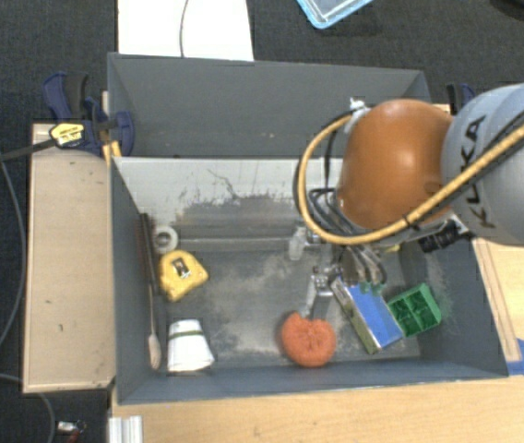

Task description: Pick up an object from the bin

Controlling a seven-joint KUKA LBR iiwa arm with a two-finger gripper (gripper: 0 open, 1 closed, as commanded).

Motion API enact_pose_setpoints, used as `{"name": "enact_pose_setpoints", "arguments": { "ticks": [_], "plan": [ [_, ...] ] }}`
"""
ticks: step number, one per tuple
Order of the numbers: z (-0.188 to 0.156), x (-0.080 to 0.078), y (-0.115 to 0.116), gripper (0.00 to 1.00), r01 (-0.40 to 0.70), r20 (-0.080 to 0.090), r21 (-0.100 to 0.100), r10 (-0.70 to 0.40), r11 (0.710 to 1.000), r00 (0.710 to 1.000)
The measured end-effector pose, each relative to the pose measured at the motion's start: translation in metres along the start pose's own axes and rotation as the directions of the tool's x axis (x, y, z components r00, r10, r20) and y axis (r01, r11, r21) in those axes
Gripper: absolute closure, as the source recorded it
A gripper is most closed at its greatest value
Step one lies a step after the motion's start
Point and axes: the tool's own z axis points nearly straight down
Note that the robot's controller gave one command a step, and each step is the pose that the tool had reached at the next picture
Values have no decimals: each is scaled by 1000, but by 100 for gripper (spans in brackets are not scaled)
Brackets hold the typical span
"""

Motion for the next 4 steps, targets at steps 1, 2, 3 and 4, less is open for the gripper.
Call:
{"name": "enact_pose_setpoints", "arguments": {
  "ticks": [1, 2, 3, 4],
  "plan": [
    [69, 21, -18, 0, 49, 5, 0, -49, 999, 999],
    [108, 20, -63, 0, -105, 9, -3, 105, 995, 994],
    [119, 17, -73, 0, -110, 5, -1, 110, 994, 994],
    [95, 34, 13, 100, 97, 9, 0, -97, 995, 995]
  ]
}}
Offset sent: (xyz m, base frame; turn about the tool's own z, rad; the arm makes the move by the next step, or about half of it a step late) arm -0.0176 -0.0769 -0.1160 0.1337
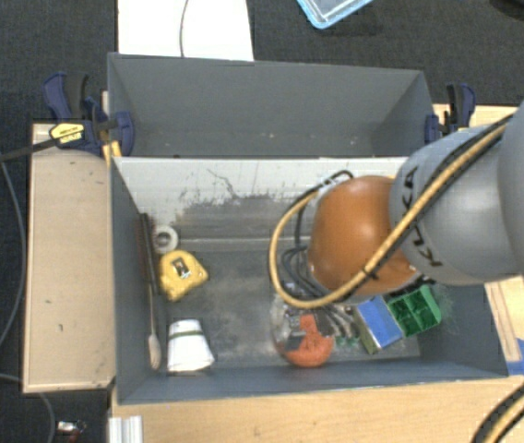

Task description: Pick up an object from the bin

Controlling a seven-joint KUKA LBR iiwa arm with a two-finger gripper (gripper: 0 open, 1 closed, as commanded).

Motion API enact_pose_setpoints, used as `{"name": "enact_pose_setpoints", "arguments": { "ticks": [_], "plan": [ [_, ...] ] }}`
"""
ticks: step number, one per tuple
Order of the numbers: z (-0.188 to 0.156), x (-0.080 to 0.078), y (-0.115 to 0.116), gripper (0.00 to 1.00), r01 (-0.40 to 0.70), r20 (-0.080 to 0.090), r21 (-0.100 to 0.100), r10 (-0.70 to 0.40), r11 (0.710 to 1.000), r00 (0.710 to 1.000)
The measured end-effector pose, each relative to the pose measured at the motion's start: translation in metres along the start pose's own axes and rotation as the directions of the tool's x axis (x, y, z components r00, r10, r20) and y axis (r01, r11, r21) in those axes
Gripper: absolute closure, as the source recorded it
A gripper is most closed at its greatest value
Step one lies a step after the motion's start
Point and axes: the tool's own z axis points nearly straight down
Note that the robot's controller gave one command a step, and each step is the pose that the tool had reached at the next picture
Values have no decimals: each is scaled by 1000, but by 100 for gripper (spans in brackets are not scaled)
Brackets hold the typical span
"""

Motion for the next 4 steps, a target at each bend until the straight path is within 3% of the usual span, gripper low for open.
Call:
{"name": "enact_pose_setpoints", "arguments": {
  "ticks": [1, 2, 3, 4],
  "plan": [
    [0, 0, 0, 100, -1, 0, 0, 1, 1000, 1000],
    [7, -8, -26, 100, -72, 3, -3, 72, 997, 997],
    [-12, -9, -86, 0, -2, 5, -1, 2, 1000, 1000],
    [-12, -9, -86, 0, -3, 5, -1, 3, 1000, 1000]
  ]
}}
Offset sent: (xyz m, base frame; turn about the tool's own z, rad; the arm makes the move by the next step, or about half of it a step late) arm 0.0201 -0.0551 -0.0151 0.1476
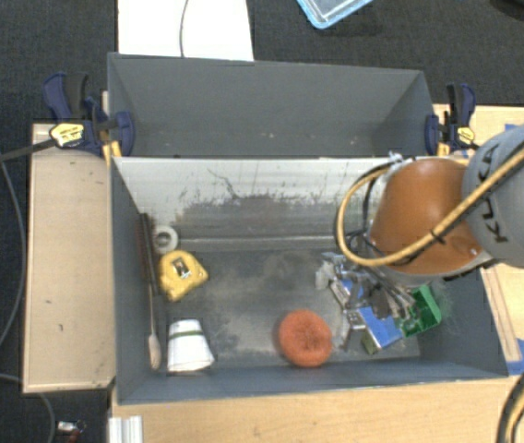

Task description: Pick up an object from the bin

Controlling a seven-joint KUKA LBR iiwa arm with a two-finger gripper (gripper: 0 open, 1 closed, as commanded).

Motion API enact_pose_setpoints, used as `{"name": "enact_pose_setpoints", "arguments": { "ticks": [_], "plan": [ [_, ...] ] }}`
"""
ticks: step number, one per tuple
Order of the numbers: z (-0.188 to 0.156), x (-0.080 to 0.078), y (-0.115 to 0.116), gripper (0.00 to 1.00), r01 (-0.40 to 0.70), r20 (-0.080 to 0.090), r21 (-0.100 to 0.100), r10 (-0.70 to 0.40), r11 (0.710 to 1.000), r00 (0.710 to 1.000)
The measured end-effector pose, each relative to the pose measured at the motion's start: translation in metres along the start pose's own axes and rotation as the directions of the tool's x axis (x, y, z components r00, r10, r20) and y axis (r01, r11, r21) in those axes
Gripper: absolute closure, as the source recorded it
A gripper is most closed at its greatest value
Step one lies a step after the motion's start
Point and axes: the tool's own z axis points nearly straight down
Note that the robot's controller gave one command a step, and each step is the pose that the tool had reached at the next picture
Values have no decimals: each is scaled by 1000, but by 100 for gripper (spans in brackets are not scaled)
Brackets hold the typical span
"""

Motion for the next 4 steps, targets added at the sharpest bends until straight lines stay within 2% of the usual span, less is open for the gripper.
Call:
{"name": "enact_pose_setpoints", "arguments": {
  "ticks": [1, 2, 3, 4],
  "plan": [
    [7, 0, 0, 0, -17, 0, 0, 17, 1000, 1000],
    [49, 1, 9, 0, -29, 3, 0, 29, 1000, 1000],
    [54, 14, 18, 100, -100, 5, 0, 100, 995, 995],
    [54, 14, 18, 100, -101, 5, 0, 101, 995, 995]
  ]
}}
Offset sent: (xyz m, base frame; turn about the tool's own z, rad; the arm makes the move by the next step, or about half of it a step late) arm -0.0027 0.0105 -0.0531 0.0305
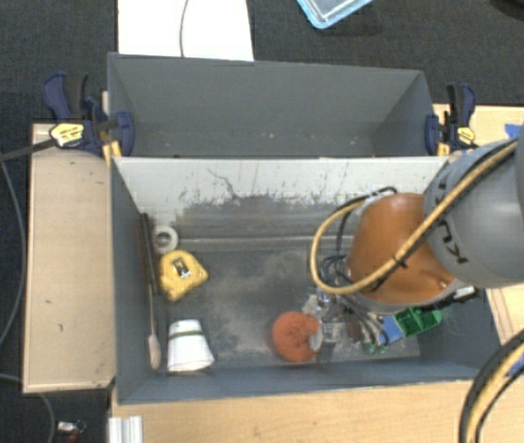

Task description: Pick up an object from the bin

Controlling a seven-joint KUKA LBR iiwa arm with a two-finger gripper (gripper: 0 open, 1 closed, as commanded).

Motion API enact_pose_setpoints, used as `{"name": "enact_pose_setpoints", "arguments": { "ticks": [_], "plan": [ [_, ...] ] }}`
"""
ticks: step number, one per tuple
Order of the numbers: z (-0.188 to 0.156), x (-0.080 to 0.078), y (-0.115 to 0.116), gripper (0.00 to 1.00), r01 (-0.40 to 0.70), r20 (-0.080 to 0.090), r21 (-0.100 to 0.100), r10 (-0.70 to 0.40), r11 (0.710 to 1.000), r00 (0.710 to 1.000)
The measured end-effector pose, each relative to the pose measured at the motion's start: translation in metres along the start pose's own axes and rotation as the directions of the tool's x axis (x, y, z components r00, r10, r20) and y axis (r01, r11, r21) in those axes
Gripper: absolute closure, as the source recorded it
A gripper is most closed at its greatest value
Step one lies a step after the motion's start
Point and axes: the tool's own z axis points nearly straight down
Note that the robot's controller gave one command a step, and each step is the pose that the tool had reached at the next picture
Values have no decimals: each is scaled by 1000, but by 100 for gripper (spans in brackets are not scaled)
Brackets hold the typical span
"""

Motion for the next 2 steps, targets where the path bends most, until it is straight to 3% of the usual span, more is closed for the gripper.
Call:
{"name": "enact_pose_setpoints", "arguments": {
  "ticks": [1, 2],
  "plan": [
    [-54, -6, -6, 100, 12, -5, 0, -12, 1000, 1000],
    [-130, -16, 7, 100, 16, -6, 0, -16, 1000, 1000]
  ]
}}
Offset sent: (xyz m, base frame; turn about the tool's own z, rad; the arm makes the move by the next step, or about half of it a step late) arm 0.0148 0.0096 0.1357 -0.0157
